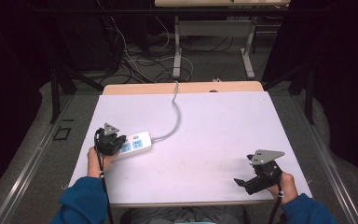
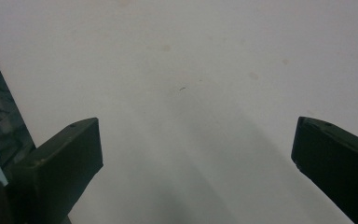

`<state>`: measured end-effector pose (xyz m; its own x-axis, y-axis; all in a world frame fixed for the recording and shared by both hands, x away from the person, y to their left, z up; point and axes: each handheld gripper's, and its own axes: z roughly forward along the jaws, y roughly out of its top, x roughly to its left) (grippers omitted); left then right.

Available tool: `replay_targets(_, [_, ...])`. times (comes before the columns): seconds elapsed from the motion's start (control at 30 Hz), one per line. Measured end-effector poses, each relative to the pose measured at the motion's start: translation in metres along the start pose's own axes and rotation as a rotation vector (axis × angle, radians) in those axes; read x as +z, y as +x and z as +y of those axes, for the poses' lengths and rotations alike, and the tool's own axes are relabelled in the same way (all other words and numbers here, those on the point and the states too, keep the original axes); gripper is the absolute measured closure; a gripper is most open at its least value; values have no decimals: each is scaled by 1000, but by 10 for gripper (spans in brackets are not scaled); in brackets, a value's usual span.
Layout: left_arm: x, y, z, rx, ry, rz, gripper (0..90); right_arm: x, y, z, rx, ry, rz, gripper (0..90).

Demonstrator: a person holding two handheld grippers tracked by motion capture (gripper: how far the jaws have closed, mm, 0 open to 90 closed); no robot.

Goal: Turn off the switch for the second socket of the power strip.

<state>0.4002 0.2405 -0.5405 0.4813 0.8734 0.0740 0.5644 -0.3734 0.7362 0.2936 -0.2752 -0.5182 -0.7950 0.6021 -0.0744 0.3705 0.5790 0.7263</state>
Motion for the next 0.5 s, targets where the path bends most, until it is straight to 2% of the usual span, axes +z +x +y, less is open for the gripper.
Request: replay_targets(0.5, [0,0,0,-3,-4,-1,900,1,1,0,10,-7,-10,13])
